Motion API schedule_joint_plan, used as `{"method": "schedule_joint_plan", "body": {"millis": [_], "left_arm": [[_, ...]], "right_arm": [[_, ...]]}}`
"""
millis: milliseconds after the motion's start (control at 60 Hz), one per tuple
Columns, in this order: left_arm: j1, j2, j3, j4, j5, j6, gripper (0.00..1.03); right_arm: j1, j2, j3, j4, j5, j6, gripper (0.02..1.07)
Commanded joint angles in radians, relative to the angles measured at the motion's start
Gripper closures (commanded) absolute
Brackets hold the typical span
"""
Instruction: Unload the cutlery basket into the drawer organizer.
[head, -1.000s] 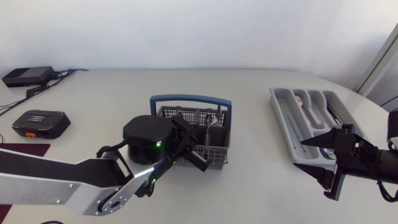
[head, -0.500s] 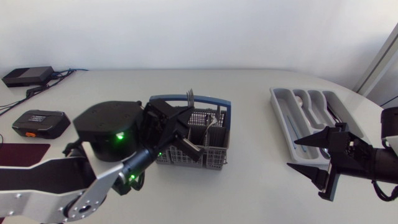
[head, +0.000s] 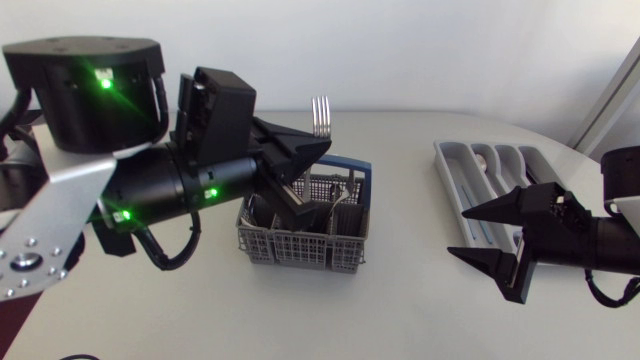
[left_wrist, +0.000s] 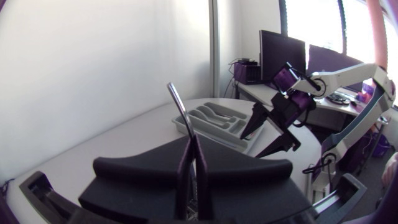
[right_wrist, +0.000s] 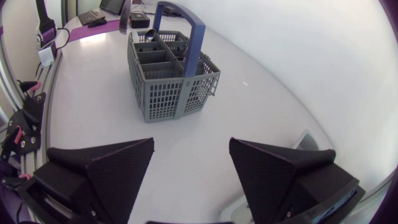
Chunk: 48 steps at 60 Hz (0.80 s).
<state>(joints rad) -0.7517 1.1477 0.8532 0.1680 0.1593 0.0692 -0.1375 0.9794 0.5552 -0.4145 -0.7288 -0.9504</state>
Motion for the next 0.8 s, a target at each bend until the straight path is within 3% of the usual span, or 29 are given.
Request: {"method": "schedule_joint_plan", "body": {"millis": [0,67,217,783], "left_arm": [[0.045,0.029,0.075,-0.039,0.080,-0.069,1.00],[0.058,0.043,0.086,-0.042,0.125,-0.095,1.00],[0.095,0.104,0.127,-0.064,0.313,-0.172,1.00],[0.092,0.247,0.187,0.002,0.531,-0.301,1.00]], "right_arm": [[0.026,0.031,0.043,-0.014,0.008,0.071,0.15],[0.038,0.035,0.061,-0.030,0.006,0.091,0.15],[0.105,0.013,0.081,-0.067,0.011,0.096,0.15],[0.360,0.208,0.270,-0.076,-0.230,0.375,0.16]]}}
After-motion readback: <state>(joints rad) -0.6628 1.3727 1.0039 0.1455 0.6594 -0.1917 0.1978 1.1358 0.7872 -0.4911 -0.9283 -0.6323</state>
